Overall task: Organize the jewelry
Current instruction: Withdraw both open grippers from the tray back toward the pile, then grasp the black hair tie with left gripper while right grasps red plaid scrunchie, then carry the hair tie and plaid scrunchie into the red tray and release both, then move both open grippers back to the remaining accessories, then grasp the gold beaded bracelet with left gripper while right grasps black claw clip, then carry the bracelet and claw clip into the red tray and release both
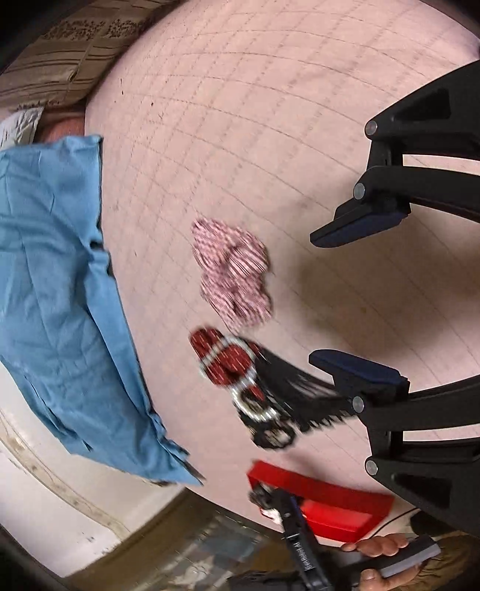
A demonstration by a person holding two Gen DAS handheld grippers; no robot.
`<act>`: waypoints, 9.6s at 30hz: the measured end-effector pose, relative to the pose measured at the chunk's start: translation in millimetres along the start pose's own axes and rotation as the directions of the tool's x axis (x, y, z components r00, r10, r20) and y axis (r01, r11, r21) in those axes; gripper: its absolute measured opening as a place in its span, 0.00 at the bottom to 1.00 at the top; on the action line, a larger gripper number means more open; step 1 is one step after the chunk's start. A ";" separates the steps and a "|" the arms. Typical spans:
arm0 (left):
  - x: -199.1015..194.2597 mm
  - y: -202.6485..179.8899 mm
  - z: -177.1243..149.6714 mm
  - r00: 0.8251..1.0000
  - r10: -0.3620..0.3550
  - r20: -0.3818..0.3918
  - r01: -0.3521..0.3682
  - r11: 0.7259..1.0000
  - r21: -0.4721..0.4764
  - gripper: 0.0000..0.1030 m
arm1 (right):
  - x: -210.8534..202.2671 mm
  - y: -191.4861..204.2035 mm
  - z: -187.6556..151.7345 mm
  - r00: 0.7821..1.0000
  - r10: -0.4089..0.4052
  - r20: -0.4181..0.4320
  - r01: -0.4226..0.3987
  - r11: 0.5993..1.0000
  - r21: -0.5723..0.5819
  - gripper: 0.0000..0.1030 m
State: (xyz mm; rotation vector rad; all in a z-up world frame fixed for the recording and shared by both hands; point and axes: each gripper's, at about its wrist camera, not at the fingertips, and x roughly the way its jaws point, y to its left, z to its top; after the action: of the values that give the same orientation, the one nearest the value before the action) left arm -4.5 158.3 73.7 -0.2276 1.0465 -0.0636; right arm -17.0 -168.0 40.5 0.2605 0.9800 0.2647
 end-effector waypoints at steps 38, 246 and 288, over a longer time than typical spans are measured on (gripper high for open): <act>2.2 0.9 0.0 0.997 -0.072 0.016 0.073 0.996 -0.061 0.09 | 32.9 -25.4 32.9 0.999 0.012 0.051 -0.019 0.990 0.137 0.13; -114.1 188.9 -53.0 0.978 0.073 0.194 0.009 0.919 -0.394 0.07 | -9.5 238.1 -22.7 0.951 0.280 -0.130 -0.308 0.892 -0.331 0.05; -100.5 251.5 -52.6 0.913 0.214 0.347 -0.035 0.889 -0.457 0.36 | 97.5 364.5 -24.9 0.929 0.270 -0.253 -0.356 0.838 -0.413 0.37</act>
State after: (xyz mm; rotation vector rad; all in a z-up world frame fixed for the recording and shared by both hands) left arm -114.5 411.3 79.4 -0.5630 0.6597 0.3359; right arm -23.6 208.7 72.9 -0.0381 1.0268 0.8239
